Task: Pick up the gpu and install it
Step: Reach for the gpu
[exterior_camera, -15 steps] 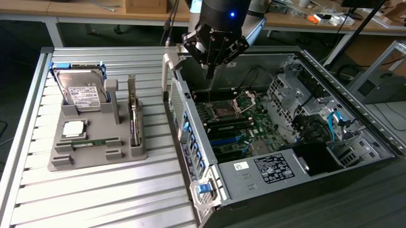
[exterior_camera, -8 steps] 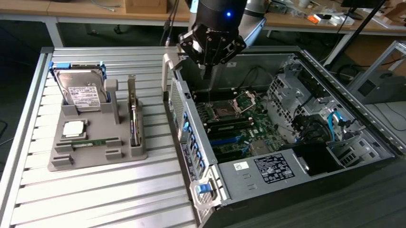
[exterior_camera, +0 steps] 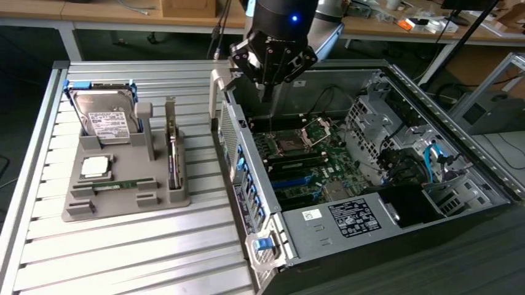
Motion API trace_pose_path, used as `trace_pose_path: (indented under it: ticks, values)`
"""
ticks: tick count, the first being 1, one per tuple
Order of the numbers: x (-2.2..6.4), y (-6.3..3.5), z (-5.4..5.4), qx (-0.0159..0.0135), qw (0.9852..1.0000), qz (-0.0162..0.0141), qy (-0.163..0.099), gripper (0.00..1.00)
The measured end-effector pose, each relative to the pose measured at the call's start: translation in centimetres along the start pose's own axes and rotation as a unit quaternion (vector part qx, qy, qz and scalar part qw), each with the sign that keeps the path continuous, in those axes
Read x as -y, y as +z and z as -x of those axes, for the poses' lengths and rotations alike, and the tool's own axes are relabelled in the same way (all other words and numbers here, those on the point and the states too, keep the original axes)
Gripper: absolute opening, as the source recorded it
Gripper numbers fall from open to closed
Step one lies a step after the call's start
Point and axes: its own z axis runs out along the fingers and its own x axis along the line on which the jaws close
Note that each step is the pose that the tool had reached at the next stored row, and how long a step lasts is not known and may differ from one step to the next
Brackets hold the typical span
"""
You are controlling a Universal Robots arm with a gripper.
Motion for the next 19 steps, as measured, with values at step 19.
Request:
trace_pose_path:
  ticks: [19]
  values:
    - [0.03, -0.01, -0.39, 0.0000, 1.0000, 0.0000, 0.000, 0.11]
